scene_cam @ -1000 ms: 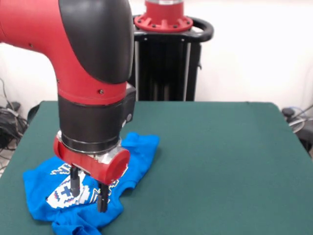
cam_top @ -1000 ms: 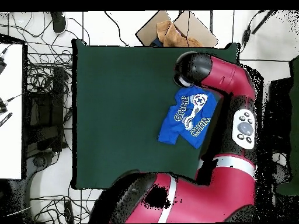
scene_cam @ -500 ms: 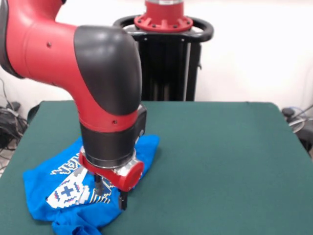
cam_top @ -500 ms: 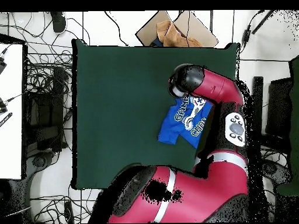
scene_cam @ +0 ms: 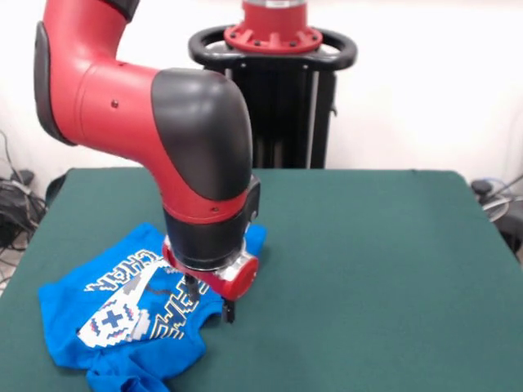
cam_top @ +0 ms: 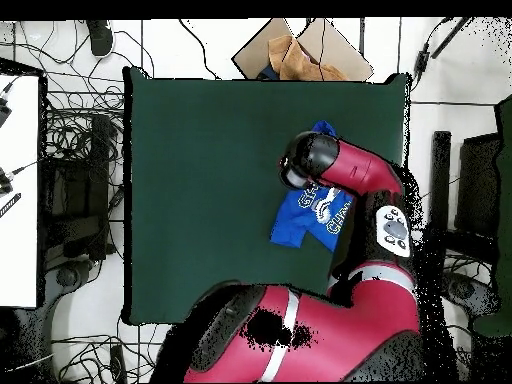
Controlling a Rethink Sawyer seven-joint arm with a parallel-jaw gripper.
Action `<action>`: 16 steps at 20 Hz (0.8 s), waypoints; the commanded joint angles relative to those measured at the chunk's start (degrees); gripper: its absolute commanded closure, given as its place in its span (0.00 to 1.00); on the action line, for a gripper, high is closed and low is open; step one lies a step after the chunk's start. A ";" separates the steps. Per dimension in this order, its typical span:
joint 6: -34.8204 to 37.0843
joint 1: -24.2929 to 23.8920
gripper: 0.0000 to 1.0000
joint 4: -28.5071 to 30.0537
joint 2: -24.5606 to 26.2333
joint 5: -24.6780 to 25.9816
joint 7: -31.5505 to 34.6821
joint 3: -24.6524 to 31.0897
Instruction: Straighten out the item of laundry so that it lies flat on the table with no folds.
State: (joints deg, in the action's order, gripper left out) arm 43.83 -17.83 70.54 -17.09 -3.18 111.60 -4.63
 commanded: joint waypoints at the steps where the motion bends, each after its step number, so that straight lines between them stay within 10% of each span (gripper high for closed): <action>1: -6.22 1.97 0.00 4.30 5.15 -1.21 15.32 -0.75; 16: -15.19 8.74 0.00 -15.50 22.37 -5.28 25.98 -15.86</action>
State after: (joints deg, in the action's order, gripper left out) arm 39.45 -10.29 64.75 -8.91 -5.61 112.14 -14.72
